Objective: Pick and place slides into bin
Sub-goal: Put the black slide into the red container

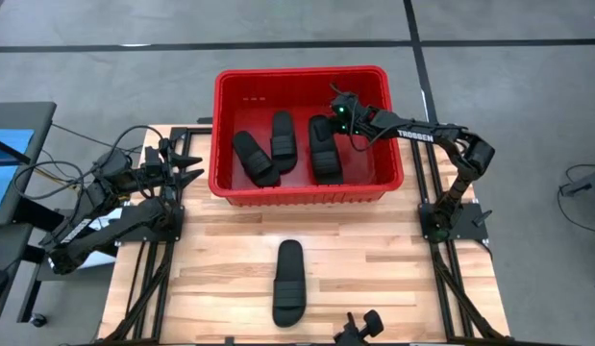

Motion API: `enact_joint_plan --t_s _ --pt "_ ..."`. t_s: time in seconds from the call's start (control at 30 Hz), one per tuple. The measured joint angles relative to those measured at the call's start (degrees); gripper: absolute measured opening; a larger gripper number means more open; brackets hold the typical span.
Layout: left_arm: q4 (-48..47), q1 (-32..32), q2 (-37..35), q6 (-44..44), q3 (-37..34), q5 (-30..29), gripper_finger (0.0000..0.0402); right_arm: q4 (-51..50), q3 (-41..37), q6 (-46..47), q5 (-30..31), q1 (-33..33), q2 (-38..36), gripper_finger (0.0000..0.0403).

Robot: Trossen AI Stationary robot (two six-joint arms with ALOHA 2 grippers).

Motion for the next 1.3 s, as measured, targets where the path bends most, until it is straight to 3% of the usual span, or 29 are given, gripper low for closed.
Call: enact_joint_plan --t_s 0.3,0.73,1.3 --pt "0.00 0.01 0.00 0.01 0.00 0.02 0.0157 -0.07 0.00 -0.68 0.24 0.00 0.00 0.0004" --pt "-0.36 -0.01 0.00 0.01 0.00 -0.01 0.0157 -0.46 0.07 -3.44 -0.03 0.19 0.00 0.0091" --pt "-0.79 0.01 -0.02 -0.01 0.00 -0.74 0.0157 2.62 0.69 -5.82 0.38 0.23 -0.42 0.0100"
